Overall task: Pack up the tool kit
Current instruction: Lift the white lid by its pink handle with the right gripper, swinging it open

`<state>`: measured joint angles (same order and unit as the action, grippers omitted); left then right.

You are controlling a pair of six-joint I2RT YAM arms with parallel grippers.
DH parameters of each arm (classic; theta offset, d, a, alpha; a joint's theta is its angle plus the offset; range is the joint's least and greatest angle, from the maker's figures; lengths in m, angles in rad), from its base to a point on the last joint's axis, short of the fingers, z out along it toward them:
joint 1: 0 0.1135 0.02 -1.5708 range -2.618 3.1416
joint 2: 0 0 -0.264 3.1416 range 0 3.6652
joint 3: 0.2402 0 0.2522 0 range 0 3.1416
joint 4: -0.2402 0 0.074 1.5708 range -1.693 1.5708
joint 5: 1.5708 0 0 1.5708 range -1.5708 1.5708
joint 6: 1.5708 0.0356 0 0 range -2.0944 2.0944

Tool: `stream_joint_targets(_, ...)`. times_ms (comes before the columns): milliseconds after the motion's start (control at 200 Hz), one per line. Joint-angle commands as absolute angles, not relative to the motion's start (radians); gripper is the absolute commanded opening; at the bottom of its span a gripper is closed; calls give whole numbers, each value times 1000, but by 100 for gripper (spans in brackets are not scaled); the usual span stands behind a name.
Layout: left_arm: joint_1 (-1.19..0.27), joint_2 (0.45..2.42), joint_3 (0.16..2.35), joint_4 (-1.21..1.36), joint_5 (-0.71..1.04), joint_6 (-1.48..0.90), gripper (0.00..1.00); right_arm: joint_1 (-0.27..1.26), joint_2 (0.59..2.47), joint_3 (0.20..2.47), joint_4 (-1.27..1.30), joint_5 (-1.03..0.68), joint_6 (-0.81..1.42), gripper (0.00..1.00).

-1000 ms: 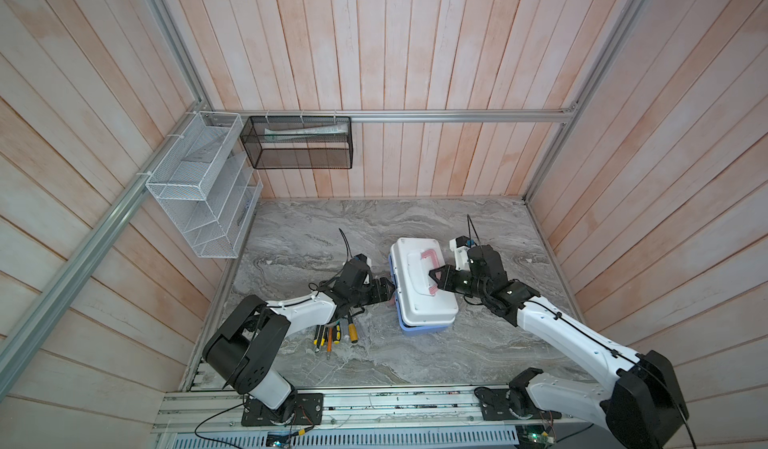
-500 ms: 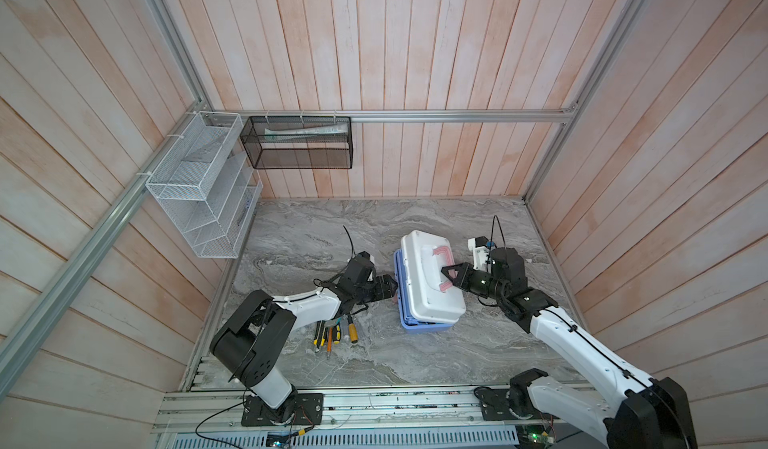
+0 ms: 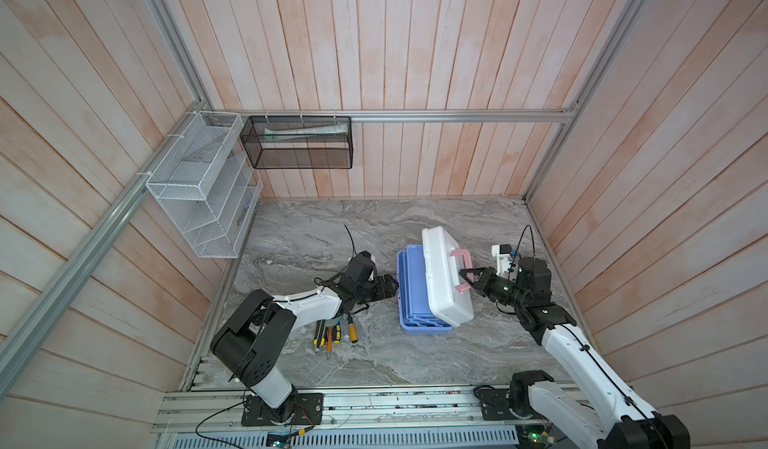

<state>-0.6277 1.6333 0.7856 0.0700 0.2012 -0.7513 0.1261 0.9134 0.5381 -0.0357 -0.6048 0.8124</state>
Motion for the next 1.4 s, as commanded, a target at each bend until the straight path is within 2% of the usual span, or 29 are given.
stream_joint_targets(0,-612,1661,768,-97,121,-720,88,88,899,565,-118,-560,711,0)
stream_joint_targets(400,-606,1661,770,-96,129,-716,88,7,896,586,-234,-489,622,0)
stream_joint_targets(440,-606,1659,771,-93,131,-715,88,-6,896,583,-235,-492,617,6)
stream_joint_targets(550,-606,1652,767,-81,137,-713,88,-30,899,571,-223,-510,617,13)
stream_joint_targets(630,-606,1652,767,-81,136,-713,88,-38,902,572,-226,-508,614,24)
stream_joint_targets(870,-606,1631,740,-16,165,-725,88,-66,897,580,-247,-480,598,38)
stream_joint_targets(1171,-618,1578,688,107,212,-735,88,-97,890,617,-287,-436,574,46)
stream_joint_targets(1391,-641,1585,706,117,213,-713,88,-101,892,650,-331,-377,536,47)
